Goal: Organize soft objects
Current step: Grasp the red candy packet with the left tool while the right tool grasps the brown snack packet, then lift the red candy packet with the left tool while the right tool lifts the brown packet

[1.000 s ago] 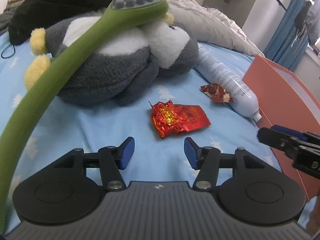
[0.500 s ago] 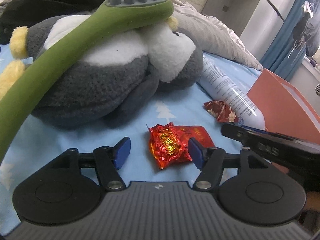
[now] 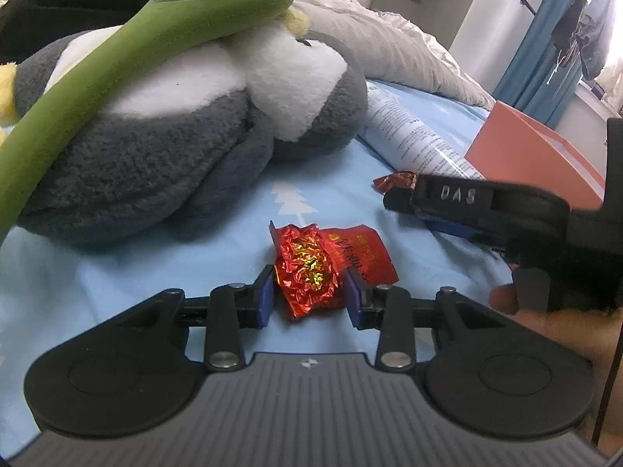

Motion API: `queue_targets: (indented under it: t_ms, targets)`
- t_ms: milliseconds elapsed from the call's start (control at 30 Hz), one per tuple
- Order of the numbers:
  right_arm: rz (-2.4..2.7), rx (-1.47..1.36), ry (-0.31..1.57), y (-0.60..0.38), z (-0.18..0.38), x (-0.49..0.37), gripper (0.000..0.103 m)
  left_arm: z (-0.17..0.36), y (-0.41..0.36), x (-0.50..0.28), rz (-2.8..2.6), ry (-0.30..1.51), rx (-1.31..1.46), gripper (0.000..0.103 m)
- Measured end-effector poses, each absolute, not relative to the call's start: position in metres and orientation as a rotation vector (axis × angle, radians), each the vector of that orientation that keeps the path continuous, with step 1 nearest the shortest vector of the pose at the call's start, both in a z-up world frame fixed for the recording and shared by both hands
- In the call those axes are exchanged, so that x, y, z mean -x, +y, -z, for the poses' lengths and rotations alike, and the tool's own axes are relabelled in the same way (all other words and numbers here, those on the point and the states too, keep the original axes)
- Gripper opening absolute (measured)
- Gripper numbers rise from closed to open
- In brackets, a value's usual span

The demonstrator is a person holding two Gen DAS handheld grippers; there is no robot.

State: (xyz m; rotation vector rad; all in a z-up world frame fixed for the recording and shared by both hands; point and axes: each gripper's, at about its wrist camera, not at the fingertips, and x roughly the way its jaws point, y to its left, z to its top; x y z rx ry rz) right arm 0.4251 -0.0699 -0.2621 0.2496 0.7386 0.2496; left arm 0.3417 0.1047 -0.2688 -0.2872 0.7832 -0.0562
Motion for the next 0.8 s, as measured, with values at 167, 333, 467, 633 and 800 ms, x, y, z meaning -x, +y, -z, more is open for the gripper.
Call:
queue_targets:
  t_ms: [167,333,467,633,800]
  targets:
    - [-0.232,-0.278,0.739,-0.075,0.263,-0.429,0.032,0.268,0.106,-0.340,0.045,0.779,0.306,0.040]
    - [-0.245,-0.301,0.743,-0.084,0.262,-0.423,0.030,0.262,0.109,-0.335,0.011,0.785,0.323,0.039]
    - [-0.270,-0.302,0.753,-0.090,0.256,-0.413,0.030,0.255,0.109,-0.325,-0.023,0.780,0.332,0.039]
    - [-0.304,-0.287,0.766,-0.099,0.247,-0.388,0.030,0.247,0.104,-0.306,-0.053,0.785,0.329,0.039]
    - [-0.329,-0.276,0.781,-0.109,0.240,-0.357,0.030,0.239,0.103,-0.281,-0.080,0.793,0.348,0.039]
